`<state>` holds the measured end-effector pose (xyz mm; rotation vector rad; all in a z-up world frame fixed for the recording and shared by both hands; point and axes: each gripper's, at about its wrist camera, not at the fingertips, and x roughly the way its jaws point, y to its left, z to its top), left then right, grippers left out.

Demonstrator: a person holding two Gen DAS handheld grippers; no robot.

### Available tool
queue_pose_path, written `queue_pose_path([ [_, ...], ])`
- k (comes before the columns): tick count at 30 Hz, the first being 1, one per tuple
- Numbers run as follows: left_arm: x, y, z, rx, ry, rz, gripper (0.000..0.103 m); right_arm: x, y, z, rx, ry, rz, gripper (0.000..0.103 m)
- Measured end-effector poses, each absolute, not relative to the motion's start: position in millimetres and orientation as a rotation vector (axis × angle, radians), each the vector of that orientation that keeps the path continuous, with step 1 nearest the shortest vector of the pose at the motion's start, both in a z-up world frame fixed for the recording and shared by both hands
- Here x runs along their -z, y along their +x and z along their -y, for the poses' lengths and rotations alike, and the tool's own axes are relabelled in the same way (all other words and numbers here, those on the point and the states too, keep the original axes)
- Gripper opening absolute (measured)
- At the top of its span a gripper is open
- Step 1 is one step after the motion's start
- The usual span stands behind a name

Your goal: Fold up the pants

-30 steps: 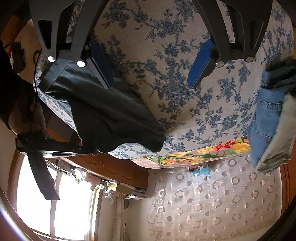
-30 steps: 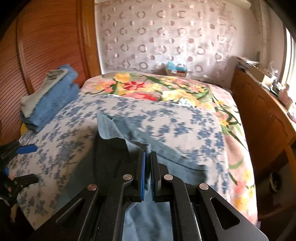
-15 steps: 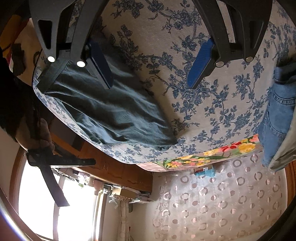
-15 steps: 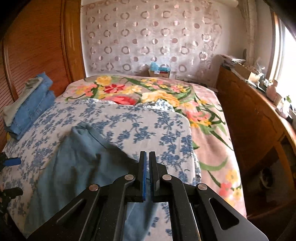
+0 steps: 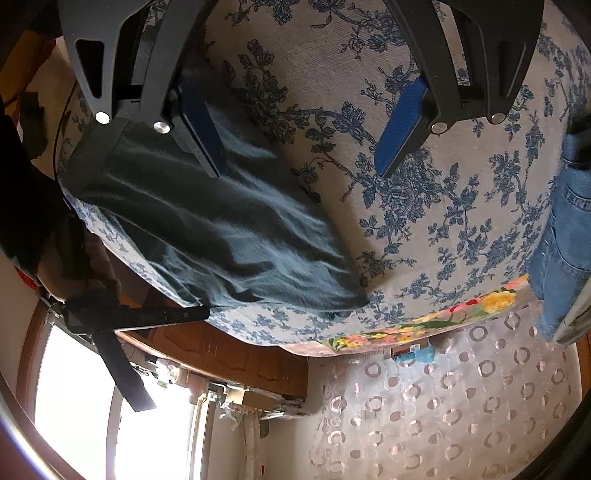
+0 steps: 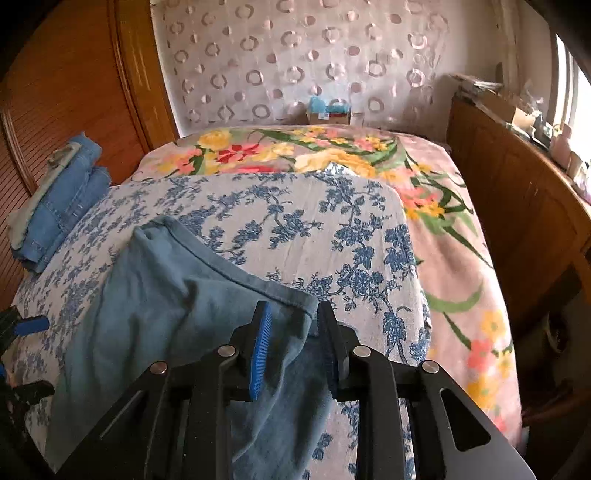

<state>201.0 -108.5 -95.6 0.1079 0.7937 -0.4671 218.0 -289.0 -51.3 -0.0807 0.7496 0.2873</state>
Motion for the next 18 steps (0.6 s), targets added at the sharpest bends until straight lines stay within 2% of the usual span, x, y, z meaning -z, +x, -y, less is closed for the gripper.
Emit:
queue_pose_path([
  [7, 98, 204, 107, 0.458, 0.100, -0.814, 0.083, 62, 246, 288, -0.267, -0.097, -0.812, 0.026],
  [9, 99, 204, 107, 0.458, 0.101, -0.818, 0.083, 60, 246, 287, -0.268, -0.100, -0.806, 0.012],
  [11, 100, 204, 107, 0.458, 0.102, -0.822, 0.083, 55, 241, 287, -0.268, -0.107, -0.786, 0.004],
  [18, 100, 205, 108, 0.459, 0.105, -0.817, 0.083, 35, 221, 288, -0.245, -0.152, -0.692, 0.003],
])
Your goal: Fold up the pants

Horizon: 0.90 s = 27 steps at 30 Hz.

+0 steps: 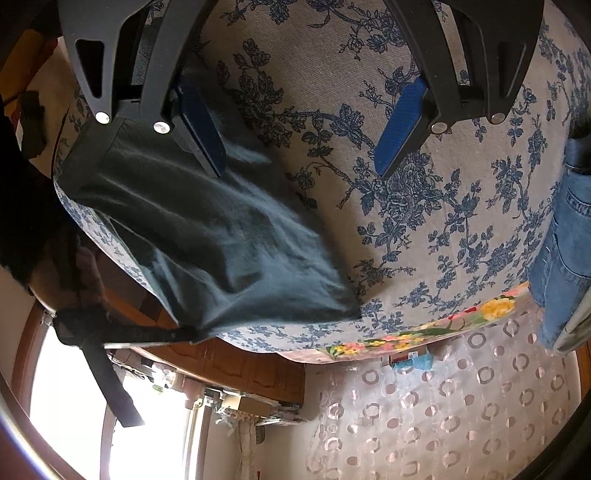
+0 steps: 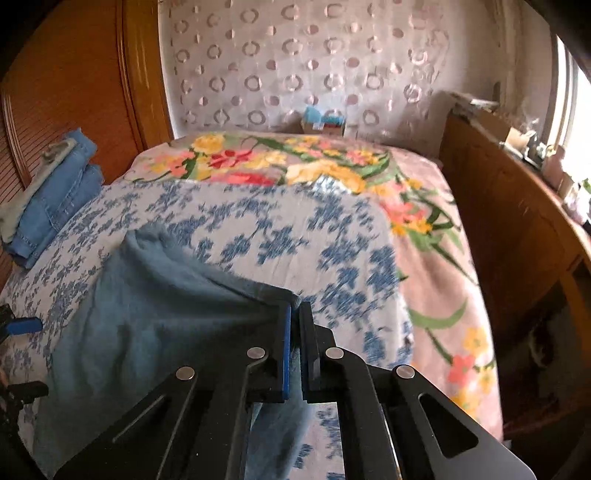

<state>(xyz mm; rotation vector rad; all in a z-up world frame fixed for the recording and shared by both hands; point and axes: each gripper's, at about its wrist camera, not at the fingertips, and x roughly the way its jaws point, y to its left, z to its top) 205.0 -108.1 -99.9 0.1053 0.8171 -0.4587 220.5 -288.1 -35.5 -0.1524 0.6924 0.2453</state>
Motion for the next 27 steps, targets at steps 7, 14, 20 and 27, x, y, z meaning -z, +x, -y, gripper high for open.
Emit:
queue_pose_path([
  [7, 100, 203, 108, 0.462, 0.106, -0.817, 0.083, 30, 222, 293, -0.247, -0.133, -0.677, 0.004],
  [14, 101, 202, 110, 0.460, 0.112, -0.830, 0.083, 47, 236, 295, -0.247, -0.107, -0.729, 0.003],
  [20, 103, 205, 108, 0.451, 0.106, -0.852, 0.083, 36, 225, 297, -0.230, -0.115, -0.656, 0.002],
  [27, 99, 198, 108, 0.452, 0.102, -0.829, 0.083, 40, 228, 304, -0.115, -0.155, -0.694, 0.002],
])
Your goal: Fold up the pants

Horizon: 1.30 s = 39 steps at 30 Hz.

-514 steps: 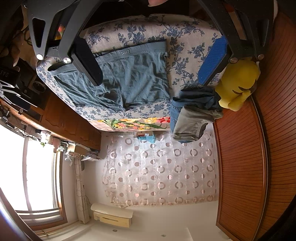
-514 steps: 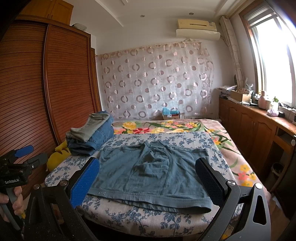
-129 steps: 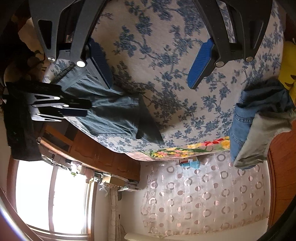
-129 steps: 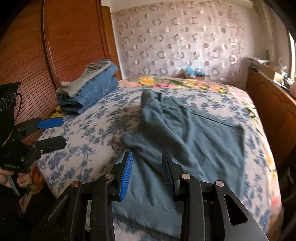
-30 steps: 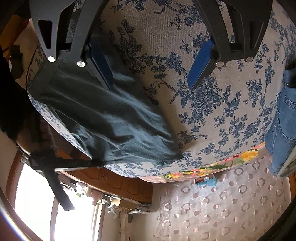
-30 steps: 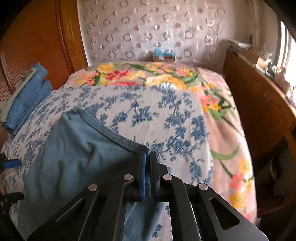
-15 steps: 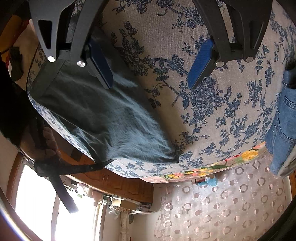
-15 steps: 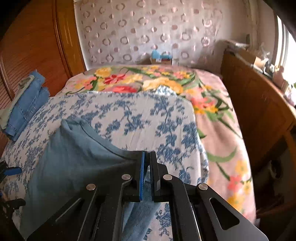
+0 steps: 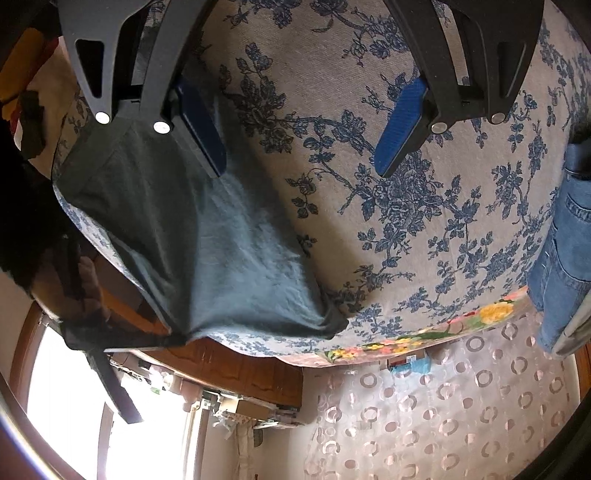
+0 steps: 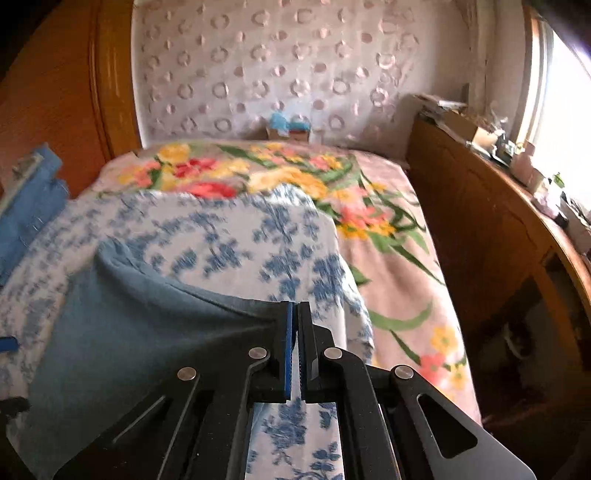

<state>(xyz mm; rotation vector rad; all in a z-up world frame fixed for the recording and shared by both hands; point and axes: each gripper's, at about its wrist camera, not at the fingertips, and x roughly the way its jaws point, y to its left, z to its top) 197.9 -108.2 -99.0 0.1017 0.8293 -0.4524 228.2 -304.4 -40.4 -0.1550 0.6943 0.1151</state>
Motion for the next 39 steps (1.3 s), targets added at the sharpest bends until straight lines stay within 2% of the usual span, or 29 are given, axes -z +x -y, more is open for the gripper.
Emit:
queue_pose_path([
  [2, 97, 195, 109, 0.456, 0.100, -0.825, 0.083, 47, 230, 304, -0.146, -0.139, -0.732, 0.003],
  [4, 94, 190, 110, 0.460, 0.104, -0.817, 0.083, 48, 225, 302, -0.144, -0.144, -0.735, 0.010],
  [9, 86, 174, 113, 0.468, 0.105, -0.793, 0.083, 38, 197, 302, -0.177, -0.129, -0.714, 0.016],
  [11, 82, 169, 113, 0.466, 0.104, -0.785, 0.083, 32, 176, 305, -0.187, -0.117, -0.700, 0.029],
  [14, 76, 159, 114, 0.465, 0.104, -0.768, 0.083, 29, 144, 307, -0.201, -0.103, -0.677, 0.035],
  [24, 59, 128, 121, 0.466, 0.129, -0.718, 0.083, 34, 49, 307, -0.241, -0.082, -0.626, 0.035],
  [39, 61, 103, 119, 0.441, 0.132, -0.710, 0.083, 46, -7, 306, -0.226, -0.050, -0.598, 0.035],
])
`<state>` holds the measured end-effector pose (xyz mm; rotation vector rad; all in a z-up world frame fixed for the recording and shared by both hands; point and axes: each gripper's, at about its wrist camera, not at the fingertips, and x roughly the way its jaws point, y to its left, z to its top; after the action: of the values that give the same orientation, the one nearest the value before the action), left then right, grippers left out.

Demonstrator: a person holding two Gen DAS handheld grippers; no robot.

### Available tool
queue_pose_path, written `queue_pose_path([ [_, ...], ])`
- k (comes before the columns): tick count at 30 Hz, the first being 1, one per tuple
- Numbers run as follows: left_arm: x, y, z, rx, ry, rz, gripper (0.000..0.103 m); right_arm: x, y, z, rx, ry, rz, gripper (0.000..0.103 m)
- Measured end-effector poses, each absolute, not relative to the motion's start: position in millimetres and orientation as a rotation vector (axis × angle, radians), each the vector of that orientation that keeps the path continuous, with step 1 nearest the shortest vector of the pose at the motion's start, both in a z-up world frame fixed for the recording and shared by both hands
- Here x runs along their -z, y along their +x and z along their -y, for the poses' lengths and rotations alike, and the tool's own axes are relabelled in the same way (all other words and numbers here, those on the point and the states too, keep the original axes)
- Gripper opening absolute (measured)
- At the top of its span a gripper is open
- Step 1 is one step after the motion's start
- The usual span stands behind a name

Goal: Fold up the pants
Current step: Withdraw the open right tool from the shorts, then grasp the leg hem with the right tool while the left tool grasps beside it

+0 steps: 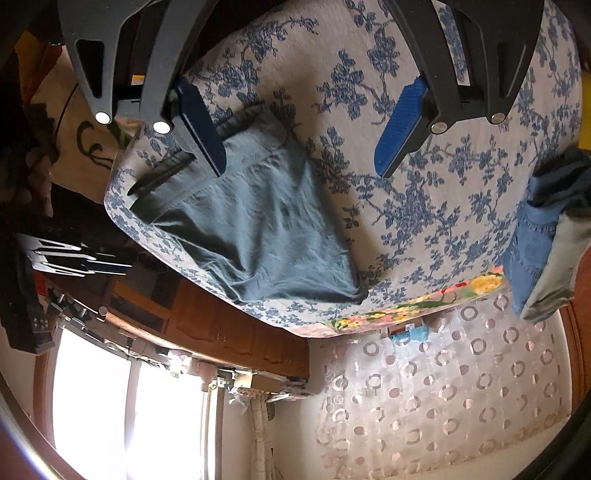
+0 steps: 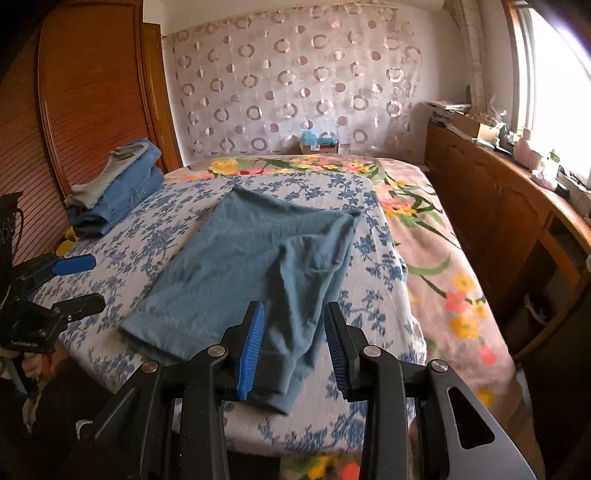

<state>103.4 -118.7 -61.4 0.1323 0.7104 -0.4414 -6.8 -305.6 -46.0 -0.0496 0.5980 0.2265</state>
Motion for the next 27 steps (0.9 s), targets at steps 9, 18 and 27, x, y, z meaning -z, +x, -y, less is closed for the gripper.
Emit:
queue_pose_path([
  [9, 75, 109, 117, 0.430, 0.114, -0.735, 0.083, 61, -21, 307, -0.240, -0.019, -0.613, 0.035],
  [18, 92, 115, 130, 0.462, 0.125, -0.790, 0.070, 80, -4, 307, -0.256, 0.009, -0.674, 0.023],
  [27, 98, 114, 131, 0.458, 0.127, -0.812, 0.070, 74, -25, 309, -0.295, 0.049, -0.607, 0.007],
])
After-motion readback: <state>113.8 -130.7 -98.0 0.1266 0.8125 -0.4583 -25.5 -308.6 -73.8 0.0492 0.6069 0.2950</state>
